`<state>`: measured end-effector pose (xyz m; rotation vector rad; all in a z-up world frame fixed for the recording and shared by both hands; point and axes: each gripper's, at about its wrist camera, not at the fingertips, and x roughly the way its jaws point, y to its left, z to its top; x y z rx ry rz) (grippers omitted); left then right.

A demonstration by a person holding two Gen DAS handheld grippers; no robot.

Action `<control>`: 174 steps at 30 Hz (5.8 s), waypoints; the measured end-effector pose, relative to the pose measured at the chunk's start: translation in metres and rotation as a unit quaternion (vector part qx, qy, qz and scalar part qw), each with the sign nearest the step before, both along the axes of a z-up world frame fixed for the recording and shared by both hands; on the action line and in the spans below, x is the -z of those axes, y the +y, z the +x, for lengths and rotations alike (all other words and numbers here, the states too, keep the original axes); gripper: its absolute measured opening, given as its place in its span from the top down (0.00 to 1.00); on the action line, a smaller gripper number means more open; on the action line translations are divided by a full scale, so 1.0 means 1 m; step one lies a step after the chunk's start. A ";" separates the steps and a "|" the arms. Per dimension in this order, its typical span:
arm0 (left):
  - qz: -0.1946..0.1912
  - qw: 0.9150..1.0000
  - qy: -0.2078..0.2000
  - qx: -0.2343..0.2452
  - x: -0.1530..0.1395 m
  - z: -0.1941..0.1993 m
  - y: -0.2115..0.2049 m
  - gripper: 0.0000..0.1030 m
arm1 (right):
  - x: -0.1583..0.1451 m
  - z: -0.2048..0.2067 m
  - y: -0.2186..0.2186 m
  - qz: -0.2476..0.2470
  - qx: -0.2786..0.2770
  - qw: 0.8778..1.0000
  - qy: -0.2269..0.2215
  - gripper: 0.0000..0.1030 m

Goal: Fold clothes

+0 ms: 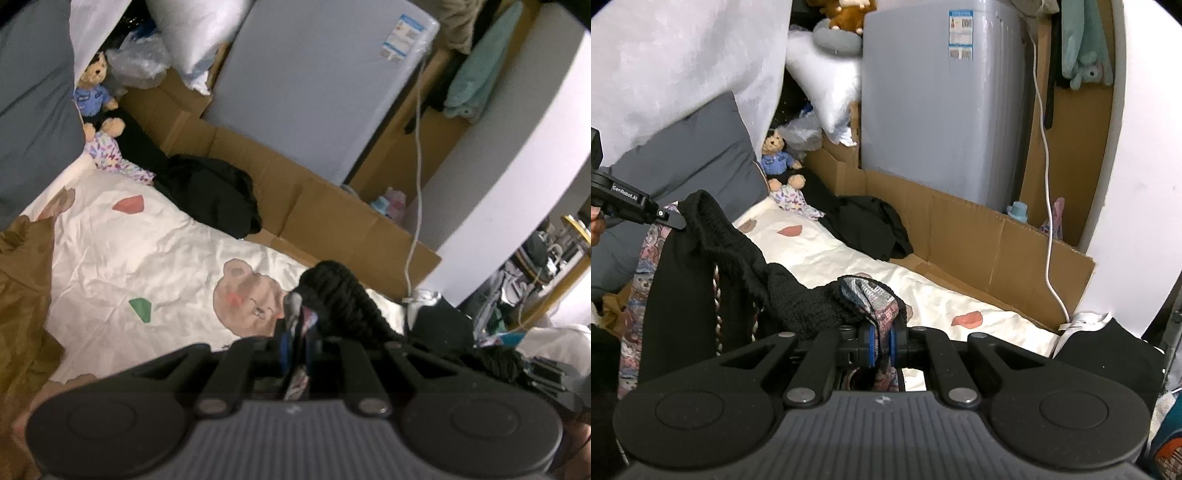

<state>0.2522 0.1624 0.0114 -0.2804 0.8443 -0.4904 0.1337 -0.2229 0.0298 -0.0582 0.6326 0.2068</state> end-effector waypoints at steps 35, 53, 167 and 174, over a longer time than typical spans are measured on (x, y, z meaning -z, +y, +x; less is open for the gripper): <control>0.022 0.995 0.068 -0.075 0.209 0.180 -0.018 0.91 | 0.214 0.227 -0.006 -0.020 -0.005 0.995 0.100 0.93; 0.043 0.991 0.058 -0.110 0.238 0.242 -0.024 0.91 | 0.270 0.327 -0.013 -0.033 -0.013 0.990 0.139 0.92; -0.022 0.966 0.234 -0.108 0.267 -0.176 -0.138 0.95 | 0.253 -0.031 -0.132 0.144 0.102 0.963 0.204 0.97; -0.025 0.970 0.191 -0.151 0.223 -0.174 -0.107 0.96 | 0.218 -0.034 -0.144 0.135 0.137 0.969 0.157 1.00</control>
